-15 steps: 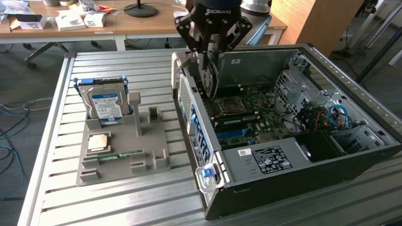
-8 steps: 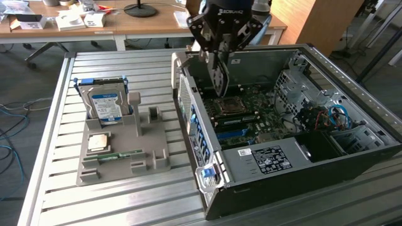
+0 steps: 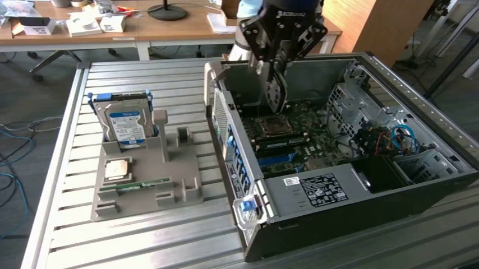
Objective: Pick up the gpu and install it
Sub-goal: 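Pick up the gpu and move the gpu toward the slot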
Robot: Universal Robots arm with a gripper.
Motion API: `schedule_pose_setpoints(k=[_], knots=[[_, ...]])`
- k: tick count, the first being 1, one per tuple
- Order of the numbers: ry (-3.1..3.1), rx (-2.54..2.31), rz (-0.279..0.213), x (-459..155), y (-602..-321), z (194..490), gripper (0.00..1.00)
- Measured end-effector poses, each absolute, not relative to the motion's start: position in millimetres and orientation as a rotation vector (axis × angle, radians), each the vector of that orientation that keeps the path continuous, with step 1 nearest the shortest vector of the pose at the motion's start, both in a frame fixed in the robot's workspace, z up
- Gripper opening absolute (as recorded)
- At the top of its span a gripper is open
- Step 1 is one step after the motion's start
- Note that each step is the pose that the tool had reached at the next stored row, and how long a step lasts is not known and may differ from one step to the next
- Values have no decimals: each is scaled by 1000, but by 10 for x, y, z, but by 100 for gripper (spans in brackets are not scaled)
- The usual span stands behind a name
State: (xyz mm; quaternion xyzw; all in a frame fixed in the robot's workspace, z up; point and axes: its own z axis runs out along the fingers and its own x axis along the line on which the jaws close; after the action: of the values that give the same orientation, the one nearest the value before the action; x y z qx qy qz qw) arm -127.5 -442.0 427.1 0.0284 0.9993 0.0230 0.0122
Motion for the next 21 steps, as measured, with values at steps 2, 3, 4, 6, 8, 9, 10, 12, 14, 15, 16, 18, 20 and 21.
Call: schedule_pose_setpoints(k=[2,3,4,6,8,9,10,12,14,15,16,18,20,21], knots=[[3115,89,72,-1210,-4420,4271,26],[3115,89,72,-1176,-4419,4271,26],[3115,89,71,-1140,-4419,4271,26],[3115,89,71,-1072,-4419,4271,26],[3115,89,72,-1003,-4419,4271,26],[3115,89,72,-968,-4419,4271,26],[3115,89,72,-932,-4418,4271,26],[3115,89,72,-861,-4418,4271,26],[3115,89,72,-793,-4417,4271,26],[3115,89,72,-760,-4417,4271,26],[3115,89,72,-728,-4416,4271,26],[3115,89,72,-661,-4416,4271,26],[3115,89,72,-599,-4415,4271,26],[3115,89,71,-569,-4415,4271,26]])
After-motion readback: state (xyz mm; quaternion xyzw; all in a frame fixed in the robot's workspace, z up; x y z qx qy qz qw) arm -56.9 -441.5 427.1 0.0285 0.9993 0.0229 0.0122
